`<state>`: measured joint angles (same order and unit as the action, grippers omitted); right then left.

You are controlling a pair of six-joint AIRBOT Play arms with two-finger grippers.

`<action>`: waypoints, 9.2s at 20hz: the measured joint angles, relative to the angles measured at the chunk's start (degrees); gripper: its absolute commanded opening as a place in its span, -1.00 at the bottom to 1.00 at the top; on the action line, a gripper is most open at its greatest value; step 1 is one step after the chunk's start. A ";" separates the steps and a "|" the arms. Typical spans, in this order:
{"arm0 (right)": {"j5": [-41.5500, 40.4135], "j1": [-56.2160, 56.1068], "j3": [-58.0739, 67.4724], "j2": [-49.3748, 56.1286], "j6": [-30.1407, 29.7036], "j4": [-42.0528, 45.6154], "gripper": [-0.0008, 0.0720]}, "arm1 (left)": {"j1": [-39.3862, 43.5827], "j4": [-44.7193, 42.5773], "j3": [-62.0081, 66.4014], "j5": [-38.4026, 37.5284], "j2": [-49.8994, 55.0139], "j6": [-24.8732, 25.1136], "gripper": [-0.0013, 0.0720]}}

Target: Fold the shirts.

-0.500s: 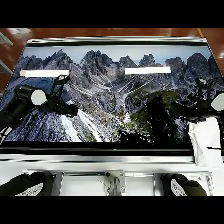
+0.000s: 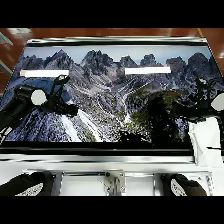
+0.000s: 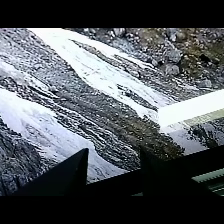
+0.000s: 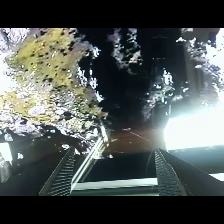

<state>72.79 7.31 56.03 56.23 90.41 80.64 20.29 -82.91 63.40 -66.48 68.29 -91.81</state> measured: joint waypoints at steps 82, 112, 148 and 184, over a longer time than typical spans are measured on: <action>-0.24 17.51 -23.65 2.29 -16.11 -23.78 0.86 | -1.03 44.63 -5.31 6.08 24.11 9.18 0.98; -15.67 0.44 21.35 -7.52 -22.80 -37.31 -0.78 | -9.88 38.16 32.15 10.14 -1.31 20.06 -0.86; -0.35 -10.49 49.48 39.87 -9.20 -25.44 0.71 | -18.93 19.41 -5.75 0.11 2.32 7.41 0.83; -7.23 -0.15 -32.92 5.75 -10.14 -28.79 0.75 | -22.16 47.80 -30.77 5.33 -0.11 25.86 -0.86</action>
<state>65.56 7.16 23.11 61.98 80.27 51.86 -1.87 -35.11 32.62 -61.14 68.18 -65.95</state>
